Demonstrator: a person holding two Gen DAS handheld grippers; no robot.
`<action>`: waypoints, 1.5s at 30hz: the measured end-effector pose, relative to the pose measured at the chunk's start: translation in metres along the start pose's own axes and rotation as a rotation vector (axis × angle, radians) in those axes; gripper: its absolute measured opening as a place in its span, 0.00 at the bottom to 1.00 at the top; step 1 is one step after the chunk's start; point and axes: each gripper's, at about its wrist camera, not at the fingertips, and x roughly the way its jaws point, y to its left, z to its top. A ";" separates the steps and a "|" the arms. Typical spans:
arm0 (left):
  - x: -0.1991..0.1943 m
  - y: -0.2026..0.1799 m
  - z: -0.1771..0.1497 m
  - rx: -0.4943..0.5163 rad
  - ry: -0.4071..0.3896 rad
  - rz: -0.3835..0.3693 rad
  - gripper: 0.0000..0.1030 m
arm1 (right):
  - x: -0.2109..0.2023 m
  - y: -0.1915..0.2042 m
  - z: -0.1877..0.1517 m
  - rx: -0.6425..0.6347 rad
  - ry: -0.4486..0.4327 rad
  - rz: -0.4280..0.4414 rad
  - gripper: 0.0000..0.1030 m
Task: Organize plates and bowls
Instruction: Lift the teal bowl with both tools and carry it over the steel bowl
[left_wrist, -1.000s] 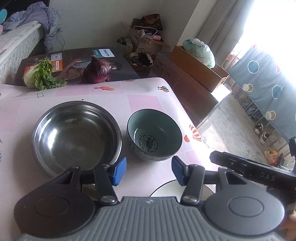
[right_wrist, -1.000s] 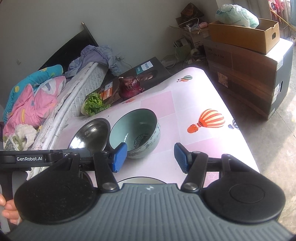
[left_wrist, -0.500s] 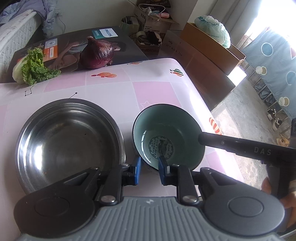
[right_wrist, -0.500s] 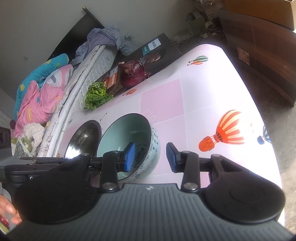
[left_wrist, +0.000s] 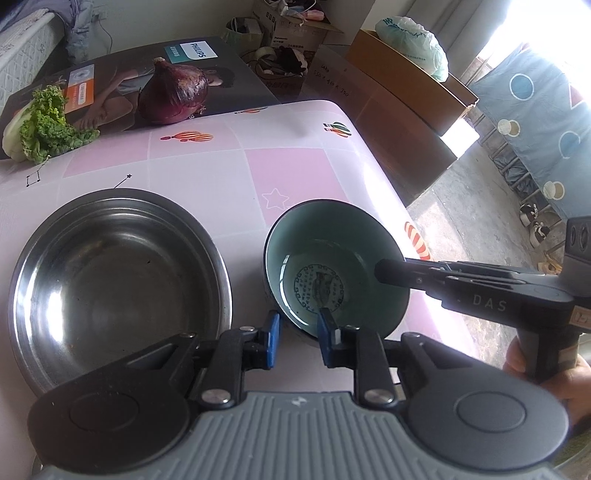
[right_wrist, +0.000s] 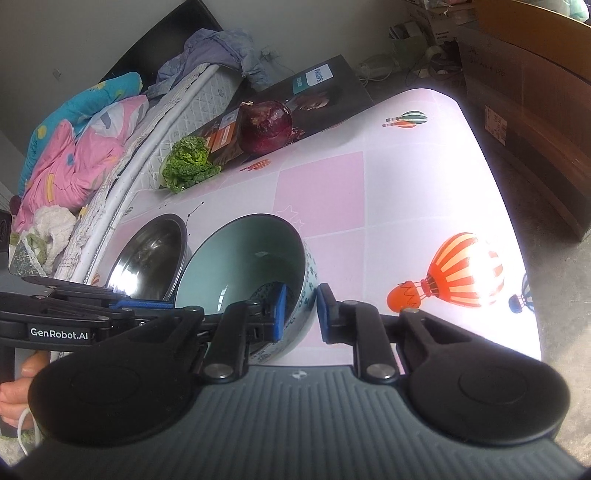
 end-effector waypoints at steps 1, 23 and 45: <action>0.000 -0.002 -0.001 0.009 0.003 -0.013 0.22 | -0.002 -0.002 -0.001 -0.001 0.001 -0.005 0.16; 0.027 -0.005 0.023 -0.019 0.083 0.049 0.22 | 0.006 -0.011 -0.005 0.084 0.053 -0.005 0.26; 0.039 -0.007 0.022 -0.018 0.108 0.060 0.21 | 0.020 -0.008 -0.008 0.113 0.051 -0.018 0.25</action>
